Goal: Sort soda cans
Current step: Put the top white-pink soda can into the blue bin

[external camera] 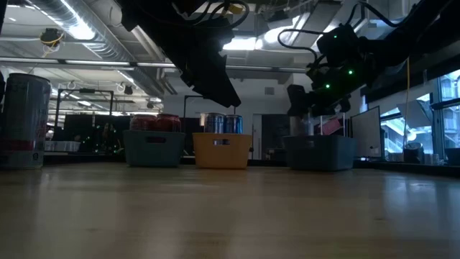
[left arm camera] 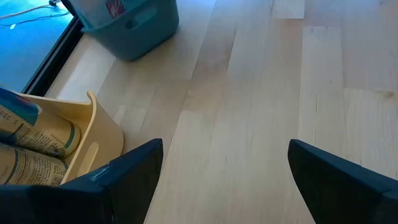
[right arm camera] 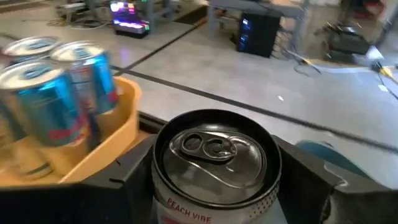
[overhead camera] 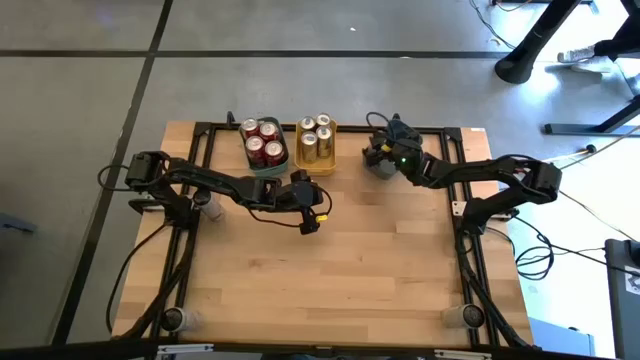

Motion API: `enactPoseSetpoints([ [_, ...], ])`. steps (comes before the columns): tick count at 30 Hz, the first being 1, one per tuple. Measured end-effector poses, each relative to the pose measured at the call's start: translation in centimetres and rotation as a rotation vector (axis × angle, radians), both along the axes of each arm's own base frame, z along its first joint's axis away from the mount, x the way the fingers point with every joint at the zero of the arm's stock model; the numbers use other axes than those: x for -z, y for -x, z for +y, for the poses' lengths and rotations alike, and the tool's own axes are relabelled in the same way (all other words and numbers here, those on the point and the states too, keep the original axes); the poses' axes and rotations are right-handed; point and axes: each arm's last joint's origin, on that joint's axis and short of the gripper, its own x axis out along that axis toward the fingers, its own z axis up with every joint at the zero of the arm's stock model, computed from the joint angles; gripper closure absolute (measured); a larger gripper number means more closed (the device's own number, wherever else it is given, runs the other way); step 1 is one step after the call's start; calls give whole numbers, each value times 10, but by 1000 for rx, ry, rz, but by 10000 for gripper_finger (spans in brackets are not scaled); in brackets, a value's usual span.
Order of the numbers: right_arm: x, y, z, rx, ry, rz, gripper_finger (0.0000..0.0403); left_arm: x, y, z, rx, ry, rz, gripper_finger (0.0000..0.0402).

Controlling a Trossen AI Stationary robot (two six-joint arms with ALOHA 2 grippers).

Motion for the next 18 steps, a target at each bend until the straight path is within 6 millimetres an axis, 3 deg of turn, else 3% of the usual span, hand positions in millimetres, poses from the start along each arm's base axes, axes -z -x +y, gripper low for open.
enactPoseSetpoints([
  [9, 0, -23, 30, -236, 55, 28, 152, 0, 0, 0, -1, 1, 0, 68],
  [14, -2, -31, 41, -416, 61, 51, 152, 0, 0, 0, -4, 4, -1, 68],
  [18, -3, -32, 45, -454, 88, 80, 152, 0, 0, 0, -4, 4, -1, 68],
])
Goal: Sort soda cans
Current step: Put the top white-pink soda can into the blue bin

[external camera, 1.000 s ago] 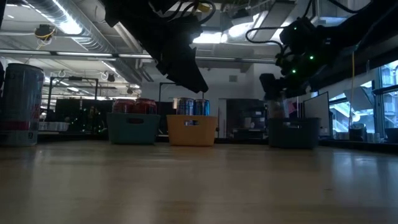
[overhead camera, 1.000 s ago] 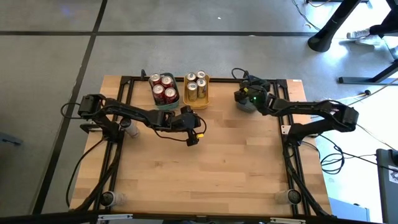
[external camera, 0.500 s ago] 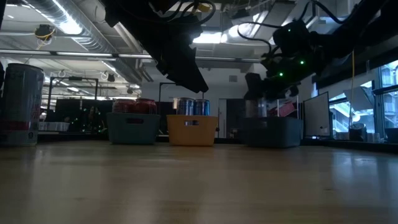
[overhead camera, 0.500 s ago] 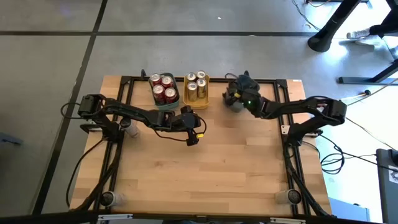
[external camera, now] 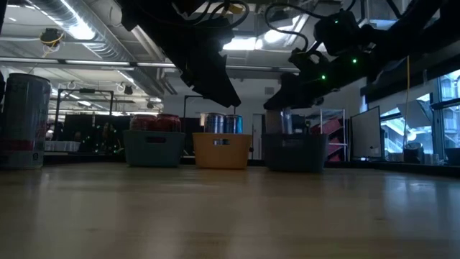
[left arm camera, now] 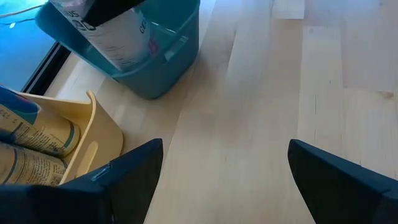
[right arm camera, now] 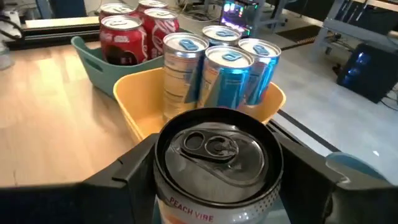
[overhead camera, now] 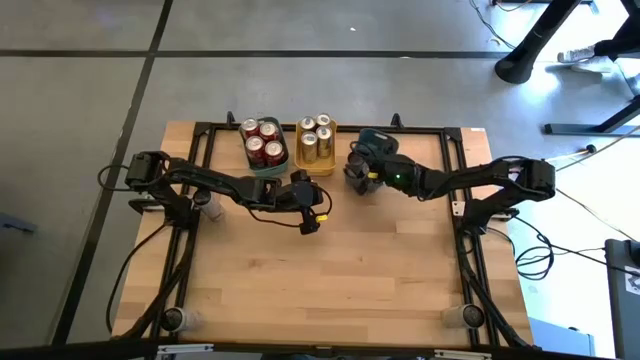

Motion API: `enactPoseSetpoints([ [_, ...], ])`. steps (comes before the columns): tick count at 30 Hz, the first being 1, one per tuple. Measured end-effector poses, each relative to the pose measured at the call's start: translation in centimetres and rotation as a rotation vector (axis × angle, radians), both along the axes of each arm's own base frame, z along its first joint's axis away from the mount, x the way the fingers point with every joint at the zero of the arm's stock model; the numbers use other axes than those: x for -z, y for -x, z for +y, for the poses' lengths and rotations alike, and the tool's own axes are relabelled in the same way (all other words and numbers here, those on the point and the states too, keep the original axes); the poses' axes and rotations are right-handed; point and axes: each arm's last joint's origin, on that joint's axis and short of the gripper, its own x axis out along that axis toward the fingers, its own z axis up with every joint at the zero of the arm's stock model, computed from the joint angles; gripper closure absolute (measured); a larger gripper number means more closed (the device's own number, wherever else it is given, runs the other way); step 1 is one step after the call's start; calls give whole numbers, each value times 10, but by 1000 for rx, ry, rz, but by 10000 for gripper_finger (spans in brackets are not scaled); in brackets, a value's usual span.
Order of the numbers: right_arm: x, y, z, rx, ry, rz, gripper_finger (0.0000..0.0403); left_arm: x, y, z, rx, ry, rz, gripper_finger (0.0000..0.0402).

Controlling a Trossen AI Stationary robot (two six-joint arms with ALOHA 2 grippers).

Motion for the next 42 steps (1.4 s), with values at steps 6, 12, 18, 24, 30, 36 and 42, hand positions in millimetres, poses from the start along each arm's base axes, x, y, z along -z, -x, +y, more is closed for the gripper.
enactPoseSetpoints([
  [6, -21, 6, -4, 158, 70, -44, 152, 0, 0, 0, -2, 2, 1, 68],
  [12, -38, 15, -21, 333, 136, -62, 152, 0, 0, 0, -2, 2, 0, 68],
  [18, -26, 20, -48, 431, 71, -82, 152, 0, 0, 0, -9, 10, -4, 68],
  [24, -13, 17, -63, 414, 30, -108, 152, 0, 0, 0, -8, 9, -3, 68],
  [30, -5, 14, -68, 413, 25, -95, 152, 0, 0, 0, -1, 1, 0, 68],
  [36, 4, 12, -69, 412, 17, -64, 143, 0, 0, 0, 0, -1, 1, 68],
  [42, 7, 12, -70, 412, 14, -54, 107, 0, 0, 0, 1, -1, 0, 68],
])
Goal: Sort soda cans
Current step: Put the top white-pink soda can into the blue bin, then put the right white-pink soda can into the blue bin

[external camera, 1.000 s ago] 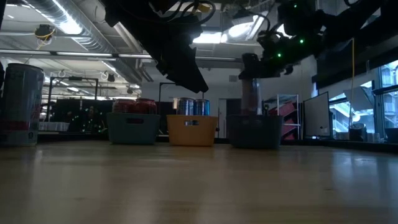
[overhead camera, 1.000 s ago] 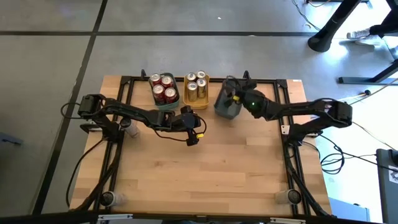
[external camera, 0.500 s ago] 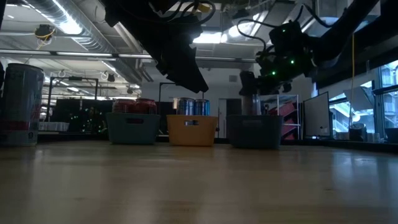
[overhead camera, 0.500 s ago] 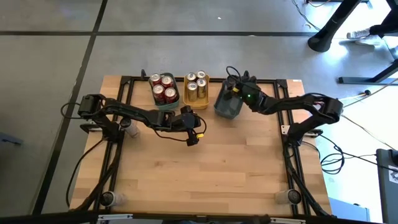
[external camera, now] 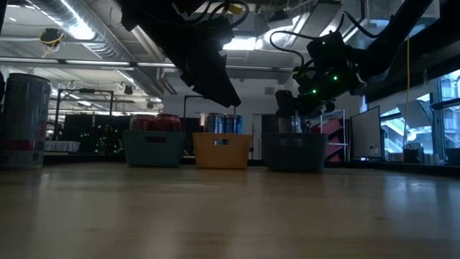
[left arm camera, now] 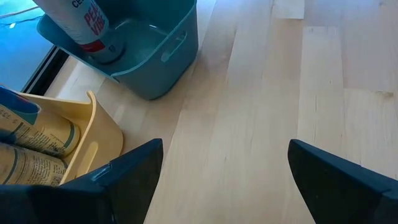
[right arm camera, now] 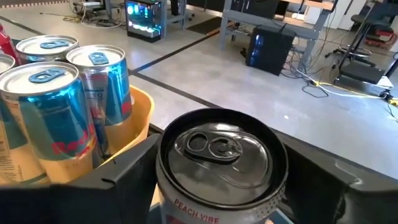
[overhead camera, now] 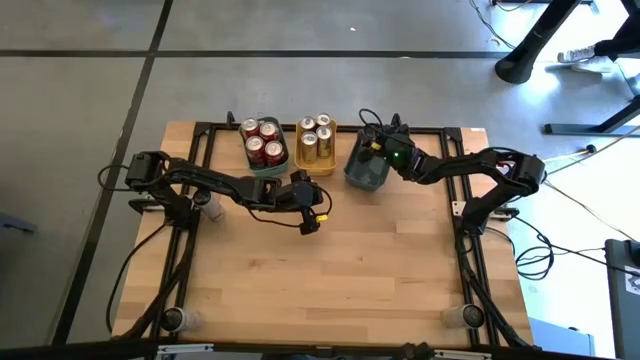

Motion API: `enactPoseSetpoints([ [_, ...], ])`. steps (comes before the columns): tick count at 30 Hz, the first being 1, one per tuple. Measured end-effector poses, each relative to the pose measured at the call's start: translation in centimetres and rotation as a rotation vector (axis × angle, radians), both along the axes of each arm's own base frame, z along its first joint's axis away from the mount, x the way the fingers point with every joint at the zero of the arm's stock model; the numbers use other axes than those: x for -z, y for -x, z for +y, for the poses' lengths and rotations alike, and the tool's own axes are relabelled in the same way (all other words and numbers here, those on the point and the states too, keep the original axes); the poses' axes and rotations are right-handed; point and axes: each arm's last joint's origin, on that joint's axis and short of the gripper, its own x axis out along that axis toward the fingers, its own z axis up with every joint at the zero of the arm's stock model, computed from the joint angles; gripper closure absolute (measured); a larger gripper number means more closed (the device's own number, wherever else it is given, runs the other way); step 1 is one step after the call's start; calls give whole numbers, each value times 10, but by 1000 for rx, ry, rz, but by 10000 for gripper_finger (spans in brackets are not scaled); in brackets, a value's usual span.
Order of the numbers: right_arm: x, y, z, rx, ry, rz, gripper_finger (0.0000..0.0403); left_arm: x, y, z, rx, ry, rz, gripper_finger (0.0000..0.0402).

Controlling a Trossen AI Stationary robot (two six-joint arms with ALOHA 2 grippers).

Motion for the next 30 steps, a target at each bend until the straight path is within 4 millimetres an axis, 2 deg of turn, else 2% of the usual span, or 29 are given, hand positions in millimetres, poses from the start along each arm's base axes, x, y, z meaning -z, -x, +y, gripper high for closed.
enactPoseSetpoints([
  [6, -6, 0, 1, -8, 32, -5, 84, 0, 0, 0, 0, 0, 2, 68],
  [10, -24, 6, 4, -13, 72, -27, 84, 1, 1, 0, -1, 0, 16, 68],
  [15, -50, 24, 14, -18, 72, -26, 83, 3, 3, 0, -4, 3, 37, 68],
  [18, -68, 35, 29, -80, 66, -32, 83, 3, 3, 0, -5, 4, 38, 68],
  [22, -88, 52, 59, -179, 40, -5, 83, 3, 3, 0, -6, 5, 37, 68],
  [30, -137, 89, 116, -401, -216, 90, 82, 3, 3, 0, -18, 17, 36, 68],
])
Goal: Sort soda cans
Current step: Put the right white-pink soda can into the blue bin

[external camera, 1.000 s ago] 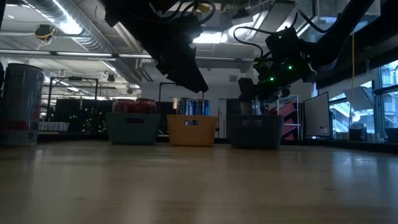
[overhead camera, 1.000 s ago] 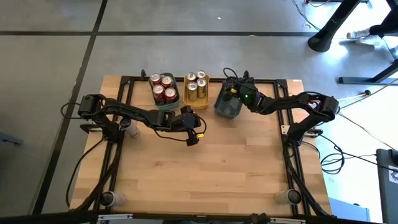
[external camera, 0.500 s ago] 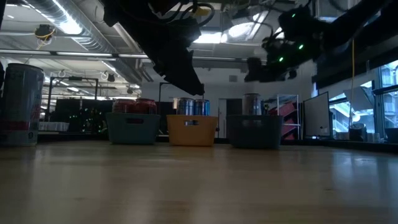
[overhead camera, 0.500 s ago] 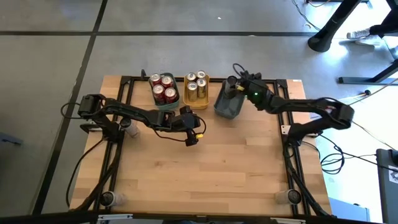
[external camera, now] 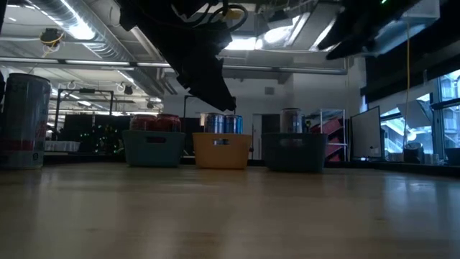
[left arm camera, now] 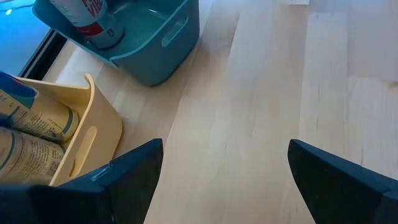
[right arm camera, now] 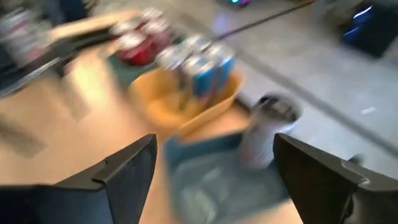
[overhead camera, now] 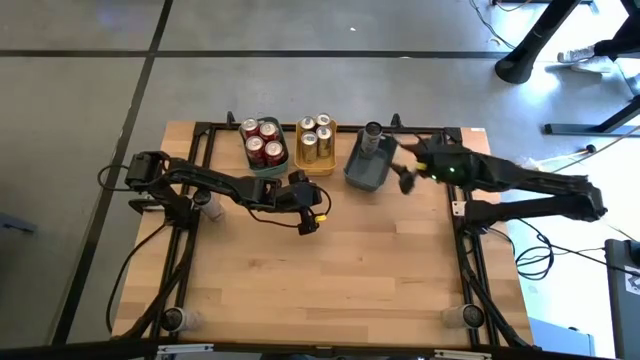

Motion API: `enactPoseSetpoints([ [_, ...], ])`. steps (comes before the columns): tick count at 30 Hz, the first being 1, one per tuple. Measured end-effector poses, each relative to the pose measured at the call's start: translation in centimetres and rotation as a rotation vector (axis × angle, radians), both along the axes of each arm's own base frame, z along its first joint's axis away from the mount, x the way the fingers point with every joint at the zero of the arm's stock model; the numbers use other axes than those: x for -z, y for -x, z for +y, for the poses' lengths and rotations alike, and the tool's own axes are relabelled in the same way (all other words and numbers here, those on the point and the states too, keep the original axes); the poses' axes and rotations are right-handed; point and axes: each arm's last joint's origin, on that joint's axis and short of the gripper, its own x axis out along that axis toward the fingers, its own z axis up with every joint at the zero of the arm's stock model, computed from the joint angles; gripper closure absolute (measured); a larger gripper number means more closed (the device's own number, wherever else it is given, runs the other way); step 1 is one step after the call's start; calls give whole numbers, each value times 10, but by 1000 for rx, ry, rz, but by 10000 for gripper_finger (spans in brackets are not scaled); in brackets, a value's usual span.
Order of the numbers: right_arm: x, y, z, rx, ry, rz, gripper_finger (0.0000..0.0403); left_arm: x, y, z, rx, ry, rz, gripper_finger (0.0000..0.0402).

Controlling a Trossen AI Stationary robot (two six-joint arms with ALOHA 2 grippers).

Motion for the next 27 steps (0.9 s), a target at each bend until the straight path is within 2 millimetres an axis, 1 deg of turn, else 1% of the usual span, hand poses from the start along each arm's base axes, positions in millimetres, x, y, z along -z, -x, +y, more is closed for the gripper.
enactPoseSetpoints([
  [5, -22, 16, 24, -131, -293, 60, 82, 1, 1, -1, -16, 17, 1, 68],
  [7, -28, 18, 30, -220, -341, 59, 82, 1, 1, -1, -16, 18, 1, 68],
  [9, -30, 17, 35, -288, -366, 59, 82, 1, 1, -1, -16, 18, 1, 68],
  [13, -32, 16, 37, -308, -395, 34, 79, 1, 1, -1, -16, 17, 0, 68],
  [15, -30, 15, 39, -337, -423, 61, 69, 1, 1, -1, -16, 18, 0, 68],
  [17, -28, 15, 40, -373, -458, 83, 50, 1, 1, -1, -15, 17, 1, 68],
  [19, -27, 17, 42, -416, -526, 94, 22, 1, 1, -1, -13, 15, 2, 68],
  [21, -26, 19, 45, -478, -613, 123, 8, 1, 1, -1, -13, 15, 2, 68],
  [24, -25, 21, 49, -576, -704, 155, 24, 1, 1, -1, -13, 15, 1, 68],
  [27, -26, 21, 50, -602, -720, 151, 44, 1, 1, -1, -10, 12, 2, 68],
])
